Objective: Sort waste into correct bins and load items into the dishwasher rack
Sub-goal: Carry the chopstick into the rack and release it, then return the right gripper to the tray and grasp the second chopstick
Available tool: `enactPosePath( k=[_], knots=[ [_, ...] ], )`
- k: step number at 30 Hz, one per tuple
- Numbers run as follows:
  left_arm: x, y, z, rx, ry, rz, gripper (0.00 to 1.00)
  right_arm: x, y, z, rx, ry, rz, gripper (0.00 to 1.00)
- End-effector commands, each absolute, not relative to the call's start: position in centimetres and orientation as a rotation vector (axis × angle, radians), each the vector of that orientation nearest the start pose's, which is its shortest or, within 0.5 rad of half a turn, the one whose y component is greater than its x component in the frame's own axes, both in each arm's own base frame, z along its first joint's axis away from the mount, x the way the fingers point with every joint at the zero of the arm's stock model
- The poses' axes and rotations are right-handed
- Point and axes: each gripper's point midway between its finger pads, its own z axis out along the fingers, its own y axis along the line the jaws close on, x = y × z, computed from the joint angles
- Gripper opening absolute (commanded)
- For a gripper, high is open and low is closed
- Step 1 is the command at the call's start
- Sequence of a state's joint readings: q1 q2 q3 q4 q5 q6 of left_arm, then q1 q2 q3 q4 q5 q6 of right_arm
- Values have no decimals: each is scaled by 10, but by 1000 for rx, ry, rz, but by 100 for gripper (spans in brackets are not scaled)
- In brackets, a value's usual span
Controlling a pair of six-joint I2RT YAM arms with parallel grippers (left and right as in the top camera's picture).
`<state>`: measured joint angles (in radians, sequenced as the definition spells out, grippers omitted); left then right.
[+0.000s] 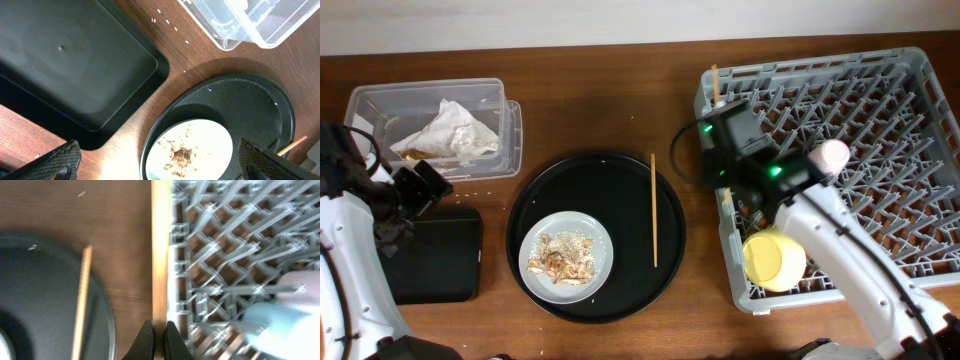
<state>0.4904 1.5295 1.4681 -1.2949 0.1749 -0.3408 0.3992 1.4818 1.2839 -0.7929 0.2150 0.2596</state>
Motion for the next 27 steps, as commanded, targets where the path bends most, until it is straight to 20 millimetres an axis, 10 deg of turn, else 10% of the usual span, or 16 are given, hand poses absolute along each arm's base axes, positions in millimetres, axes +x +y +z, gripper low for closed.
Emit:
enactPosePath(
  k=[1, 14, 19, 27],
  knots=[
    [288, 121, 192, -1154, 2642, -227, 99, 378, 105, 177, -301, 2547, 161, 4],
    [288, 121, 192, -1154, 2642, -227, 99, 394, 86, 137, -290, 2630, 333, 4],
    [288, 121, 192, -1154, 2642, -227, 99, 394, 85, 132, -221, 2657, 338, 51],
    [288, 121, 192, -1154, 2642, -227, 99, 372, 97, 152, -162, 2692, 476, 50]
  ],
)
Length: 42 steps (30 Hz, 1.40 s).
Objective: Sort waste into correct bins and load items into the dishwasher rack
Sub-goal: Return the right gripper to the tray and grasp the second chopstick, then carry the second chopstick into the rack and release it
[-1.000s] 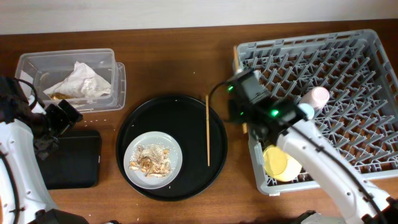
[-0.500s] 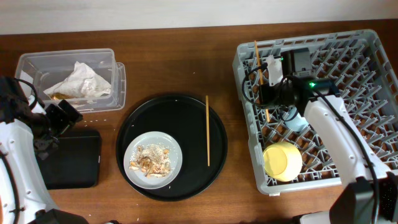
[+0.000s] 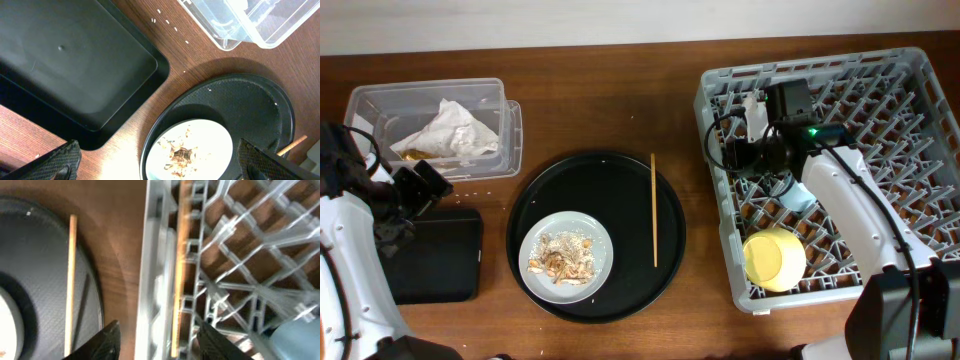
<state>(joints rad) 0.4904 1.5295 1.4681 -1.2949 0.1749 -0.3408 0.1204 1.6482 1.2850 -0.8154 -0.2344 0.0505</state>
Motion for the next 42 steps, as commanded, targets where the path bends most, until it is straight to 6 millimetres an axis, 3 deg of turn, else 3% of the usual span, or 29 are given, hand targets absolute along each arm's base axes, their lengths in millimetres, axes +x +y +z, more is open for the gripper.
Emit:
enactPosePath(
  k=[1, 5, 9, 13, 17, 21, 25, 29, 37, 42],
  knots=[
    [288, 121, 192, -1154, 2642, -227, 99, 367, 102, 160, -174, 2686, 518, 50],
    [288, 121, 192, -1154, 2642, -227, 99, 346, 132, 186, -246, 2644, 634, 50],
    [288, 121, 192, -1154, 2642, -227, 99, 328, 175, 190, -240, 2671, 701, 50],
    [288, 121, 192, -1154, 2642, -227, 99, 328, 193, 158, -13, 2759, 456, 51],
    [288, 121, 192, -1154, 2642, -227, 99, 337, 208, 119, 44, 2774, 247, 52],
    [288, 121, 192, -1154, 2642, -227, 99, 343, 220, 80, 88, 2826, 220, 41],
    [288, 121, 192, -1154, 2642, -227, 99, 345, 225, 46, 80, 2881, 189, 39],
    [288, 121, 192, -1154, 2642, -227, 99, 346, 230, 32, 71, 2897, 194, 39],
    [288, 121, 192, -1154, 2642, -227, 99, 346, 255, 30, 2, 2853, 235, 40],
    [288, 121, 192, -1154, 2642, -227, 99, 349, 242, 12, 129, 2832, 76, 40]
  ],
)
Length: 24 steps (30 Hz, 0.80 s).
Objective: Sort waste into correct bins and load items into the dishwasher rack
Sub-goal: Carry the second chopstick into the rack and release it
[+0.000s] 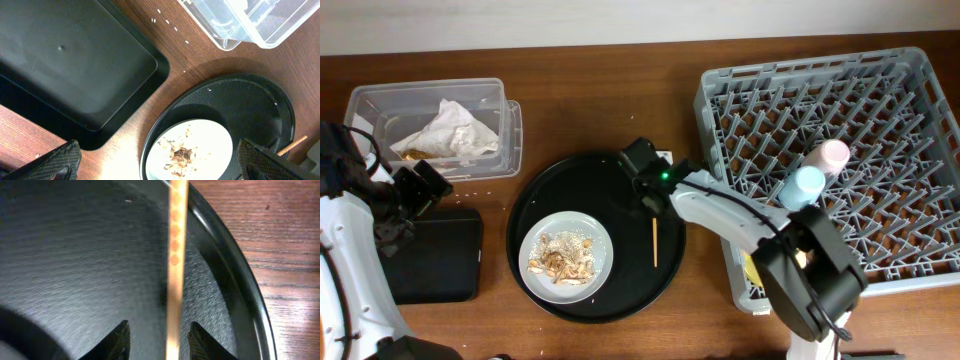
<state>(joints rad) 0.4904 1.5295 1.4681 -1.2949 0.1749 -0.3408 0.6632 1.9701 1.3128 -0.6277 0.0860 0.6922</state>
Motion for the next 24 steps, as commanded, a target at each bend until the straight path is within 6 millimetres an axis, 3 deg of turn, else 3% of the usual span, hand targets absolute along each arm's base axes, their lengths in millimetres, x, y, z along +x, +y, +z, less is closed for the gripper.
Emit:
enactPosePath(
  k=[1, 3, 7, 14, 16, 21, 24],
  knots=[
    [288, 121, 192, -1154, 2642, -227, 99, 349, 241, 11, 129, 2834, 71, 39],
    [288, 121, 192, -1154, 2642, -227, 99, 349, 241, 11, 130, 2832, 69, 35],
    [288, 121, 192, -1154, 2642, -228, 99, 349, 241, 11, 133, 2833, 69, 14],
    [288, 121, 192, -1154, 2642, -227, 99, 341, 250, 4, 91, 2841, 69, 4],
    [288, 121, 192, -1154, 2642, -227, 99, 342, 254, 11, 89, 2831, 94, 4],
    [288, 121, 192, -1154, 2642, -227, 99, 345, 244, 61, 88, 2798, 95, 4],
    [288, 121, 192, -1154, 2642, -228, 99, 361, 223, 125, -65, 2709, 107, 4]
  ],
)
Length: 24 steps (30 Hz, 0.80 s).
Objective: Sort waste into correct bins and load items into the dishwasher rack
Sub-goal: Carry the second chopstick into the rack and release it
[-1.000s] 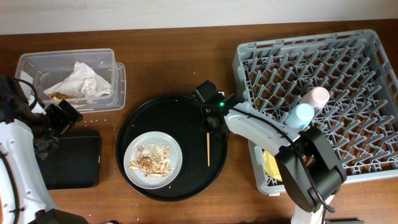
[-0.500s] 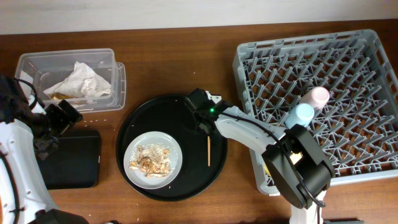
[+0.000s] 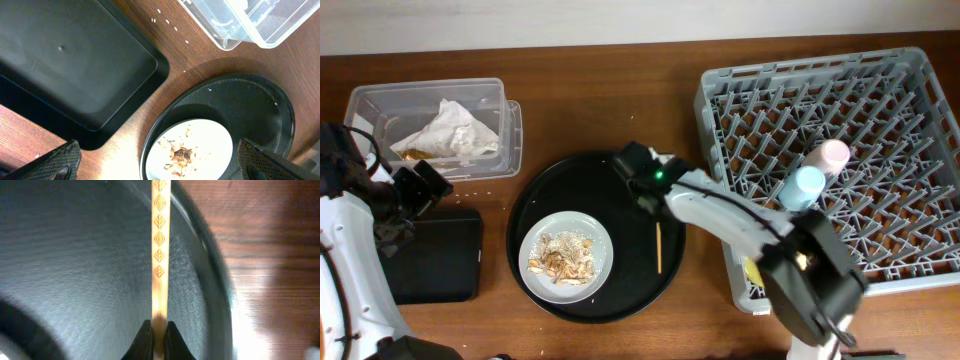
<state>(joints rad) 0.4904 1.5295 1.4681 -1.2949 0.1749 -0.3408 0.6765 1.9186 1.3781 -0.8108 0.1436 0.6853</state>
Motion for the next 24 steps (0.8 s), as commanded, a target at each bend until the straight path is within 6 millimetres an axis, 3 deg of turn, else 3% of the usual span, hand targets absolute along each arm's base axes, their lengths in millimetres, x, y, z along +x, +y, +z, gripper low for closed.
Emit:
enactPosePath(
  k=[1, 4, 6, 9, 12, 18, 20, 22, 24],
  knots=[
    [288, 121, 192, -1153, 2641, -227, 99, 368, 212, 145, -112, 2666, 107, 4],
    [288, 121, 192, -1154, 2642, -227, 99, 386, 172, 175, -105, 2592, 85, 4],
    [288, 121, 192, -1154, 2642, -227, 99, 395, 147, 181, -87, 2586, 76, 4],
    [288, 121, 192, -1154, 2642, -227, 99, 405, 117, 173, -191, 2621, 134, 4],
    [288, 121, 192, -1154, 2642, -227, 99, 411, 104, 159, -271, 2648, 130, 4],
    [288, 121, 192, -1154, 2642, -227, 99, 419, 86, 132, -221, 2709, 108, 4],
    [288, 121, 192, -1154, 2642, -227, 99, 420, 86, 127, -222, 2720, 106, 15],
    [288, 121, 192, -1154, 2642, -227, 99, 418, 86, 126, -219, 2728, 107, 45],
    [288, 121, 192, -1154, 2642, -227, 99, 416, 86, 126, -208, 2736, 116, 57]
  ],
)
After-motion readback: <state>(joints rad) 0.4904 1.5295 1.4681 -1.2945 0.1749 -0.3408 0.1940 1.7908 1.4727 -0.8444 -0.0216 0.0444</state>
